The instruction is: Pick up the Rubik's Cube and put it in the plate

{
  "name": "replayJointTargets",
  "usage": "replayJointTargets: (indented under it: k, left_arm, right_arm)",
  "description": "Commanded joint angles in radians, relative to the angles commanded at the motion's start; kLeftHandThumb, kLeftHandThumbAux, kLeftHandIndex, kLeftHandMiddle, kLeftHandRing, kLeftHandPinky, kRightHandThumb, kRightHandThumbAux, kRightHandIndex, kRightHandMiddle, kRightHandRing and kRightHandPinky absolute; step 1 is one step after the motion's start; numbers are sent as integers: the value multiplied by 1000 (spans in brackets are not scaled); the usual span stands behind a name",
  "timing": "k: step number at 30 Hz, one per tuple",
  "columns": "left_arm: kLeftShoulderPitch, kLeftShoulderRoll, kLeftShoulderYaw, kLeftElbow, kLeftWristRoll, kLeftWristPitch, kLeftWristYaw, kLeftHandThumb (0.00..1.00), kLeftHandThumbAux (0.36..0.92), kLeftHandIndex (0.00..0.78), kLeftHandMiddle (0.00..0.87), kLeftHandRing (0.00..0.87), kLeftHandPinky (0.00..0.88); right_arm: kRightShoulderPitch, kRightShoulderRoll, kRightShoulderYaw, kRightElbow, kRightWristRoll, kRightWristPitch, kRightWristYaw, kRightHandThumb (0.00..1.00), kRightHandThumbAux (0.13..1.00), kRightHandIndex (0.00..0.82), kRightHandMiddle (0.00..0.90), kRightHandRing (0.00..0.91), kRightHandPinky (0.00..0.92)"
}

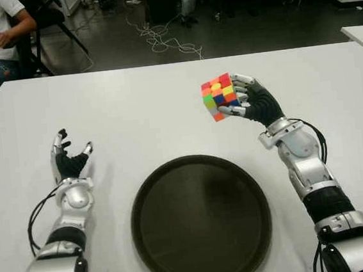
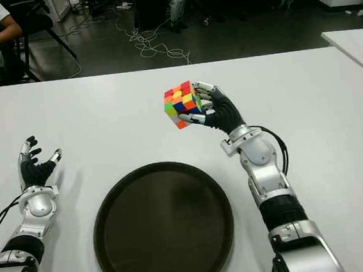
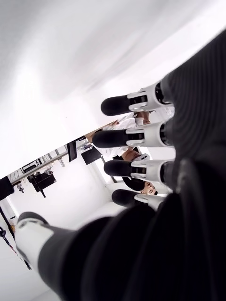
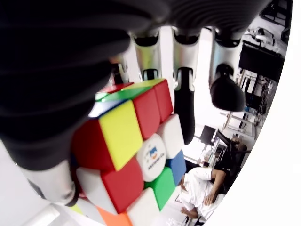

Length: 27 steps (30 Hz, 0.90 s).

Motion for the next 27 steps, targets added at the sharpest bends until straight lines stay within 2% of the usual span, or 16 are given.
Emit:
replayJointTargets:
  k: [5,13,16,22,27]
  left_arm:
    - [0,1,-2,2,3,-3,1,8,733,117,147,149,135]
    - [1,1,-2,1,2,-8,0,12,735,107,141,140,125]
    - [0,2,-1,4,1,-6,0,12,741,108,147,150,156]
    - [-1,3,-6,5,9,-3,8,2,752,112,162,169,191]
    - [-2,1,-7,6,10,0,15,19,739,121,171,186,217]
  right_arm:
    - [-8,-4,16,7,-11,-17,25,681,725,435,778,804,800]
    - [4,-8,53,-14,-23,-18,84,680,724,434,769,803,798]
    - [30,-27,89,-48,-38,-27,135,679,725,433,767,808,808]
    - [32,-60,131,-65,-34,-11,236,678,728,432,774,818,817]
    - [35,-77,153,-81,-17,5,313,679,730,434,787,823,818]
